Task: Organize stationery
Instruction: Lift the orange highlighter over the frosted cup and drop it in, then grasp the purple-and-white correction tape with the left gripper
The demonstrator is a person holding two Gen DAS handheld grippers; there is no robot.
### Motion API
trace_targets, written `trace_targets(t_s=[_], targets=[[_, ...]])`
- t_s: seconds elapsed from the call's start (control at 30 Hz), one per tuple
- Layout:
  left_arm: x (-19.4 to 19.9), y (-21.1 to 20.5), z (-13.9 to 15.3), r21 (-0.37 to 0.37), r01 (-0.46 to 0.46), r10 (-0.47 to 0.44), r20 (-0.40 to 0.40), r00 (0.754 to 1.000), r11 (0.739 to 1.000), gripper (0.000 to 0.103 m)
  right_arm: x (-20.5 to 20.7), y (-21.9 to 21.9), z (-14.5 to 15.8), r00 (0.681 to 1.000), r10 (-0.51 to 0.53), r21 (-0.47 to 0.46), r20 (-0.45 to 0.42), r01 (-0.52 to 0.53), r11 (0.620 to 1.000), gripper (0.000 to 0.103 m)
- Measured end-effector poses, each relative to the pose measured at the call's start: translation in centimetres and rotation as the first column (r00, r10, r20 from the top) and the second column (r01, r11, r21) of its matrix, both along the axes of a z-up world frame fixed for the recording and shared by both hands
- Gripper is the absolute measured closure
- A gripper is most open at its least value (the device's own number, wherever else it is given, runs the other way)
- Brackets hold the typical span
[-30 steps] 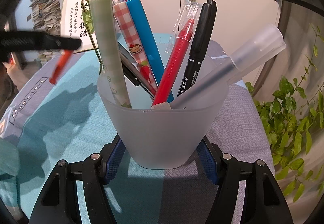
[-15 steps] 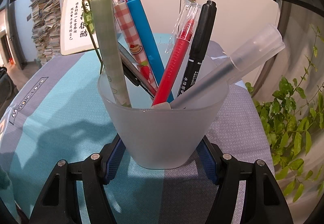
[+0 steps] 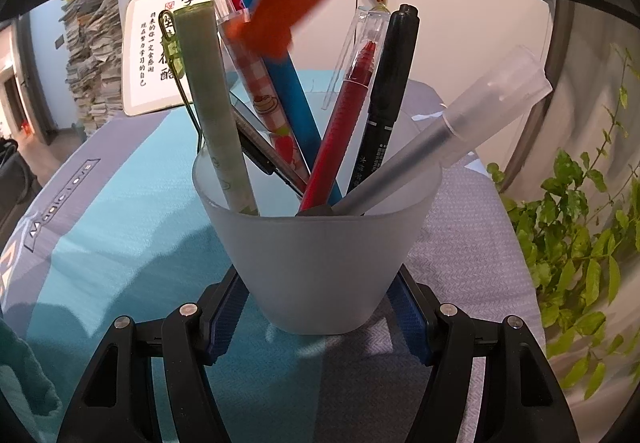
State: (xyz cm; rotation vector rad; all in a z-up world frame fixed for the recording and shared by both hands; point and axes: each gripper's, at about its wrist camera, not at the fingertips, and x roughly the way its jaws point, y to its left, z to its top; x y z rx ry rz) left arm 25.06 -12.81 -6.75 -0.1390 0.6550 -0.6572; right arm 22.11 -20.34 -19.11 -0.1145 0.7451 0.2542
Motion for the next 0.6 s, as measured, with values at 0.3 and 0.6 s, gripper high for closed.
trace_targets(t_s=[0.3, 0.6], targets=[[0.2, 0.2, -1.2, 0.026, -0.005, 0.006, -0.024, 1.0, 1.0, 0.09, 0.1, -0.2, 0.0, 1.0, 0.0, -0.002, 0.001, 0.0, 1.0, 0.034], [-0.2, 1.5, -0.9, 0.017, -0.018, 0.019, -0.018, 1.0, 1.0, 0.091, 0.3, -0.3, -0.1, 1.0, -0.001, -0.007, 0.003, 0.001, 1.0, 0.034]])
